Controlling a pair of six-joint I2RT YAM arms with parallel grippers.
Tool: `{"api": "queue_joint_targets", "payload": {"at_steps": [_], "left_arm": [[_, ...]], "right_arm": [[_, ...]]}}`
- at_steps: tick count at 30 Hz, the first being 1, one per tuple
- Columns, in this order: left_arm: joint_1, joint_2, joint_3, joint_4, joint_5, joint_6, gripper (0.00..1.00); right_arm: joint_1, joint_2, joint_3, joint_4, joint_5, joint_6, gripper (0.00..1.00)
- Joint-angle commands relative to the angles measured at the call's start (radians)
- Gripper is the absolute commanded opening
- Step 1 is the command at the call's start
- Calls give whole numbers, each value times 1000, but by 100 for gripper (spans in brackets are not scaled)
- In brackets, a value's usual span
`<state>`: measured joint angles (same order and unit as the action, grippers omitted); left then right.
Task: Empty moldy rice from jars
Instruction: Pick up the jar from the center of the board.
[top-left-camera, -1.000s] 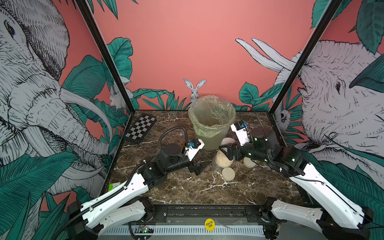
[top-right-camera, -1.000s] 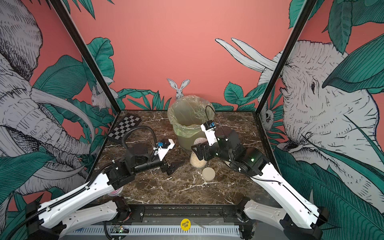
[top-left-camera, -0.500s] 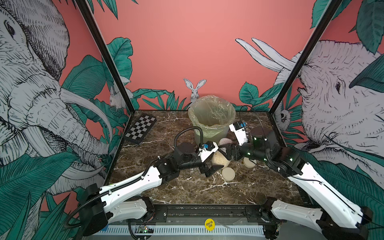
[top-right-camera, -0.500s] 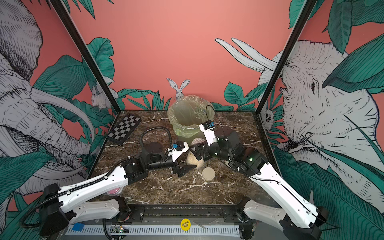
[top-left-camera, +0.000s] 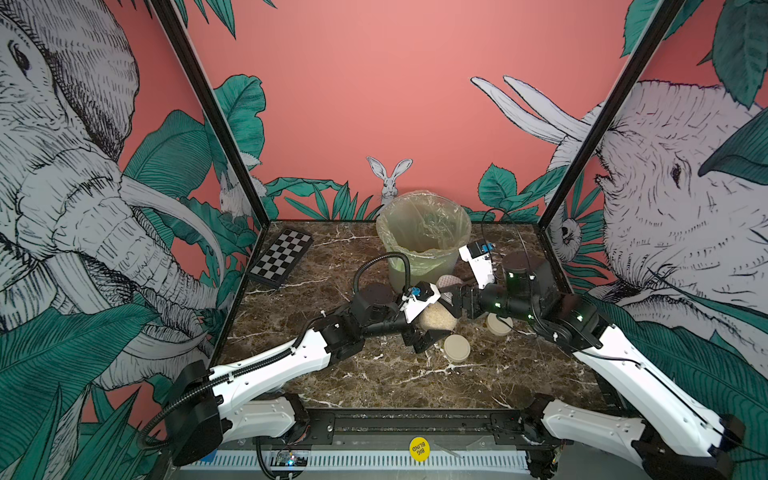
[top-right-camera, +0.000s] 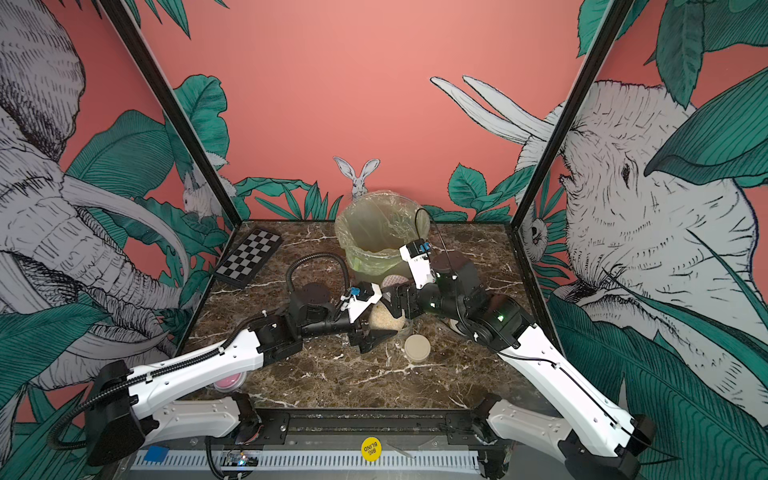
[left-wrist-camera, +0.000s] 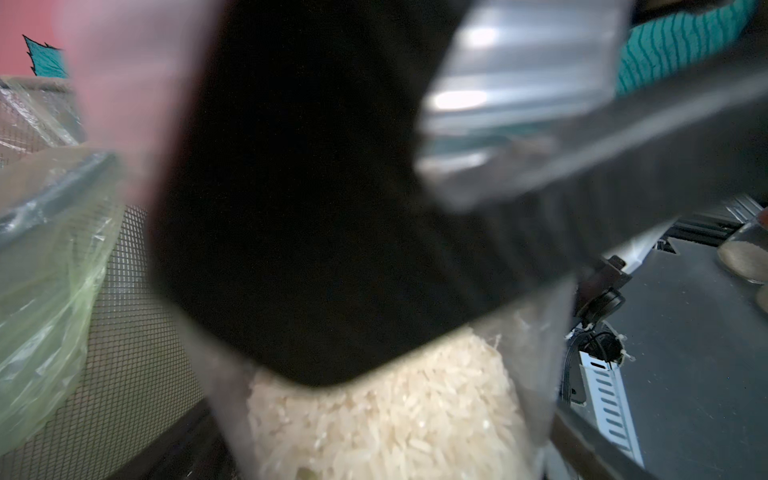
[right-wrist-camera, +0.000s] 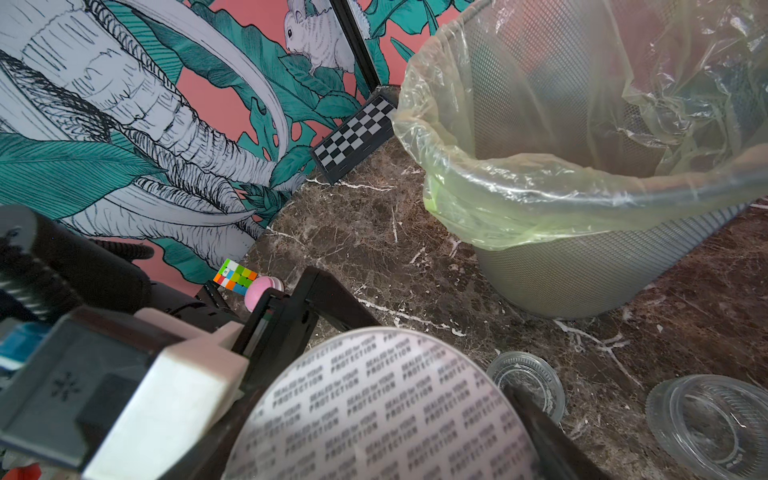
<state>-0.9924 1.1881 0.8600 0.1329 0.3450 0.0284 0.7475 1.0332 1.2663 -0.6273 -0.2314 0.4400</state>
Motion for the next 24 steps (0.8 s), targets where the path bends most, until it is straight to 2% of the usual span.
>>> {"api": "queue_joint_targets", "payload": {"at_steps": [1, 24], "left_arm": [[-3, -5, 31, 14, 10, 26, 100], [-3, -23, -2, 85, -40, 26, 99]], "right_arm": [[-8, -9, 5, 110, -35, 18, 62], [-32, -56, -43, 181, -47, 104, 59]]}}
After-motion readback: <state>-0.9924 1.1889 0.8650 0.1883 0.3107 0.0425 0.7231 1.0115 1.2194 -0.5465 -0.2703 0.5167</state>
